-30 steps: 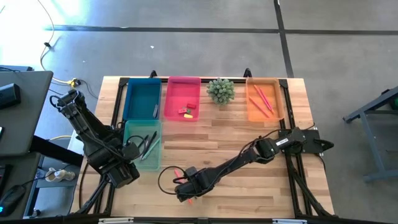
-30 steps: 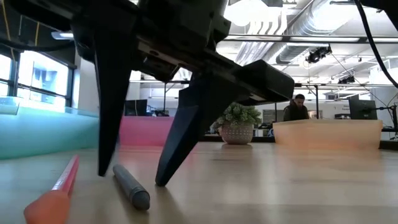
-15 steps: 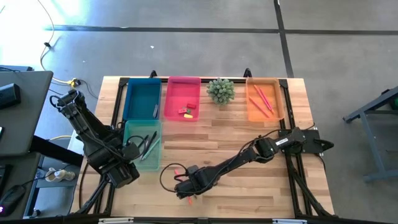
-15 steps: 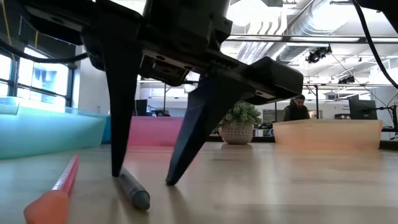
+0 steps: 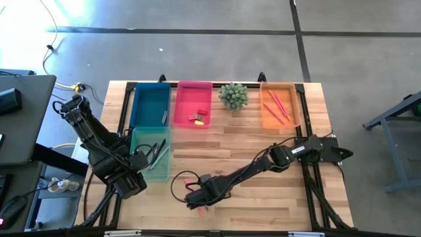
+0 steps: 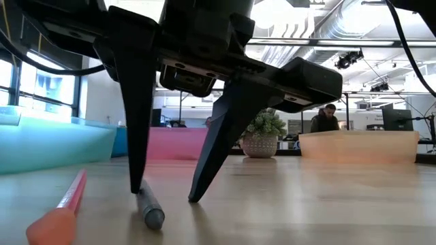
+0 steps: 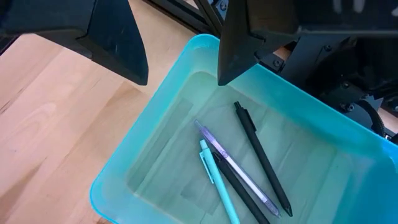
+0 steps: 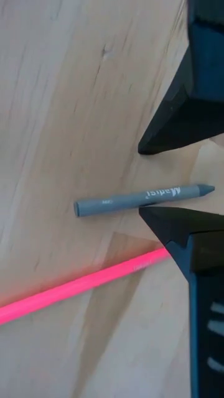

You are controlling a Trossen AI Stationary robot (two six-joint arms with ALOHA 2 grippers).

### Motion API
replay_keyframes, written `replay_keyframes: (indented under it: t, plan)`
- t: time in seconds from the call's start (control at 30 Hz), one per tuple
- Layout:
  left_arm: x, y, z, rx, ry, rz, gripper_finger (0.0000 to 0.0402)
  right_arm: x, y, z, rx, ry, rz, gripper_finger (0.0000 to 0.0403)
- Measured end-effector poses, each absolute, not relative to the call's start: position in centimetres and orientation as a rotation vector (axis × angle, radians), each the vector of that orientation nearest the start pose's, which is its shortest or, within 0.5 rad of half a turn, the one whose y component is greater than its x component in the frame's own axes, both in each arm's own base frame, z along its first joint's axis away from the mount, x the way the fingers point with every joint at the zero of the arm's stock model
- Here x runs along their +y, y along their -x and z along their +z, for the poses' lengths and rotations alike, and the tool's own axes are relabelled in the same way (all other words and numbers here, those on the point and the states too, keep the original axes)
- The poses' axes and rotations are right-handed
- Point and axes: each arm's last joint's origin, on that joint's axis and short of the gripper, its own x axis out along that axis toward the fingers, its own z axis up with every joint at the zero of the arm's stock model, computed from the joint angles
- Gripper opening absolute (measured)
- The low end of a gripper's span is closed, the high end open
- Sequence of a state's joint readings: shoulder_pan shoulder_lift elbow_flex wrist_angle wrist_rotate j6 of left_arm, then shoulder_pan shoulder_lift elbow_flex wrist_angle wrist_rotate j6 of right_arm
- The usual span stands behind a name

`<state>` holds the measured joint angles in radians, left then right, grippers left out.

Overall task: Sort crayons/erasers/pens/pencils in bins
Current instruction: Put the gray crayon into the blue bin

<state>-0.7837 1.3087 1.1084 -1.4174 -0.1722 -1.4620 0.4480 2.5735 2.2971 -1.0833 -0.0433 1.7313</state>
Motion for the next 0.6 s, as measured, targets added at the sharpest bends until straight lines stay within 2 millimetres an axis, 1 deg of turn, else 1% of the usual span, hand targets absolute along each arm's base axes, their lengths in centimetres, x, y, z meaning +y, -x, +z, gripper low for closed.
replay_keyframes:
  t: [0.1, 0.27, 0.4, 0.5, 0.6]
  plan:
    - [-13.71, -14.45, 27.24, 1.368, 0.425, 0.607, 0.0181, 22.35, -46.27, 14.15, 1.281, -1.157, -0.821, 0.012]
    - [-13.7, -14.46, 27.24, 1.363, 0.422, 0.608, 0.0181, 22.2, -46.08, 14.1, 1.29, -1.152, -0.85, 0.0066]
    - [-13.7, -14.46, 27.24, 1.363, 0.422, 0.609, 0.0181, 21.95, -46.06, 14.08, 1.304, -1.153, -0.862, 0.0032]
    - [-13.69, -14.46, 27.24, 1.363, 0.422, 0.609, 0.0181, 21.84, -45.9, 14.08, 1.321, -1.144, -0.875, 0.0018]
    - [-13.69, -14.47, 27.24, 1.361, 0.421, 0.609, 0.0181, 21.77, -45.74, 14.06, 1.335, -1.134, -0.888, 0.0015]
